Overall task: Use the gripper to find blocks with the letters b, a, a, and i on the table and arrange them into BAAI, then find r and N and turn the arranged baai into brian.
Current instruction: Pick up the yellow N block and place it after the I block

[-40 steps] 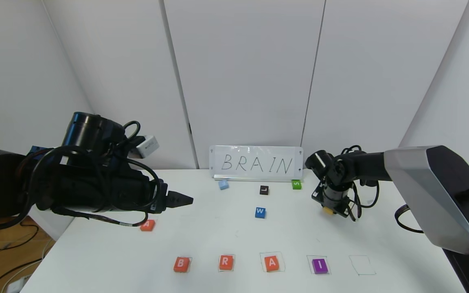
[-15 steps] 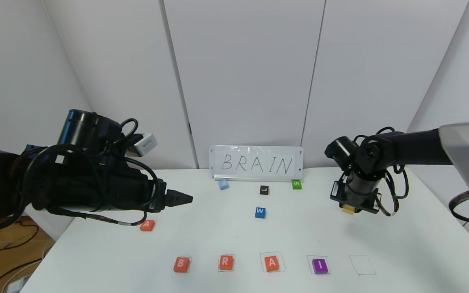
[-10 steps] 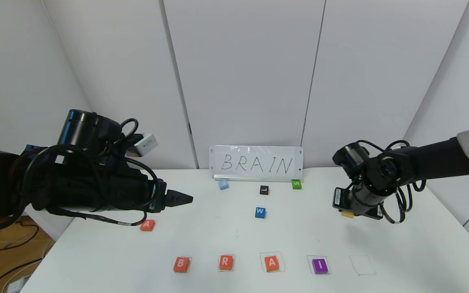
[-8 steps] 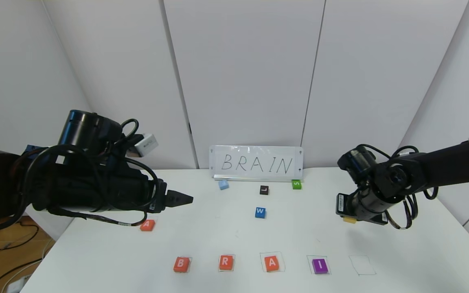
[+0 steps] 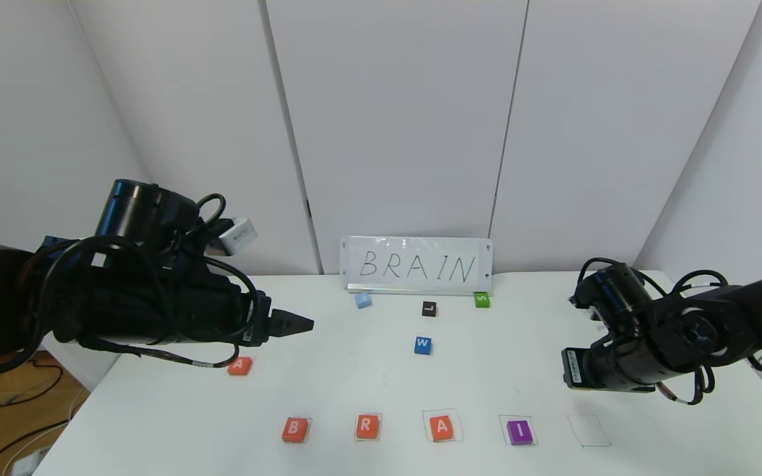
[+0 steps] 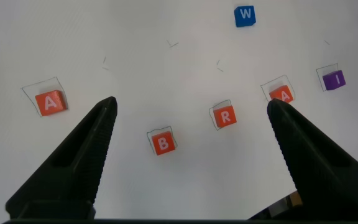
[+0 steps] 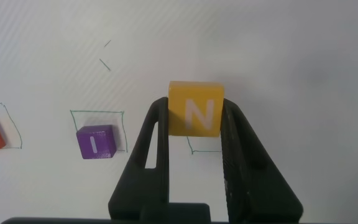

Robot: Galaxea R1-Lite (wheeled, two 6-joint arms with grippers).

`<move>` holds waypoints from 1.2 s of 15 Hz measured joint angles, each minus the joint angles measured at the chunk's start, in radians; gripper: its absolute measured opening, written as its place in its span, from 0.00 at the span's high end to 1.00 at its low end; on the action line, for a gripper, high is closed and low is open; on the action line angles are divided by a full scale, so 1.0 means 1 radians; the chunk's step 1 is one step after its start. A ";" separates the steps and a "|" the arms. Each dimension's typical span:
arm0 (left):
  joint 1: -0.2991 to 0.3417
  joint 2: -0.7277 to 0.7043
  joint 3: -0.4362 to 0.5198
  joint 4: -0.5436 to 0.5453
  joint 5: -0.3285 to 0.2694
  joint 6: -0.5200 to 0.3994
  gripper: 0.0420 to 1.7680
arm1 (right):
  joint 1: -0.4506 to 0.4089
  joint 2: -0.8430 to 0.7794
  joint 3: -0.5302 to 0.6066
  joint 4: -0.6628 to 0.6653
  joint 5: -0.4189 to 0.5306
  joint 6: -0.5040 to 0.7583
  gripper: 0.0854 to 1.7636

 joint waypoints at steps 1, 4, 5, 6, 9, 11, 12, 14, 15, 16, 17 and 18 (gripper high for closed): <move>0.000 0.000 0.000 0.000 0.000 0.000 0.03 | -0.002 -0.009 0.036 -0.033 0.006 -0.025 0.72; 0.000 0.000 0.000 0.000 0.000 0.000 0.03 | -0.014 -0.023 0.137 -0.144 0.021 -0.099 0.72; 0.000 0.000 0.000 0.000 0.000 0.000 0.03 | -0.017 -0.026 0.170 -0.170 0.034 -0.114 0.72; 0.000 0.001 0.000 0.000 0.000 0.000 0.03 | -0.019 -0.029 0.196 -0.182 0.039 -0.120 0.72; -0.001 0.002 0.000 0.000 0.000 0.000 0.03 | -0.023 -0.037 0.247 -0.190 0.039 -0.131 0.72; -0.001 0.003 0.000 0.000 0.000 0.000 0.03 | -0.026 -0.040 0.269 -0.191 0.039 -0.133 0.72; -0.001 0.003 0.000 0.000 0.000 0.000 0.03 | -0.026 -0.041 0.277 -0.191 0.039 -0.140 0.72; -0.001 0.004 0.001 0.000 0.000 -0.001 0.03 | -0.026 -0.040 0.284 -0.191 0.061 -0.148 0.72; -0.001 0.004 0.000 0.000 0.000 -0.001 0.03 | -0.026 -0.040 0.286 -0.189 0.082 -0.148 0.72; -0.001 0.003 0.001 0.000 0.000 -0.001 0.03 | -0.027 -0.039 0.286 -0.188 0.094 -0.148 0.72; -0.001 0.003 0.000 0.000 0.000 -0.001 0.03 | -0.028 -0.038 0.286 -0.187 0.097 -0.147 0.72; -0.001 0.003 0.001 0.000 0.000 0.000 0.03 | -0.028 -0.034 0.286 -0.187 0.097 -0.148 0.72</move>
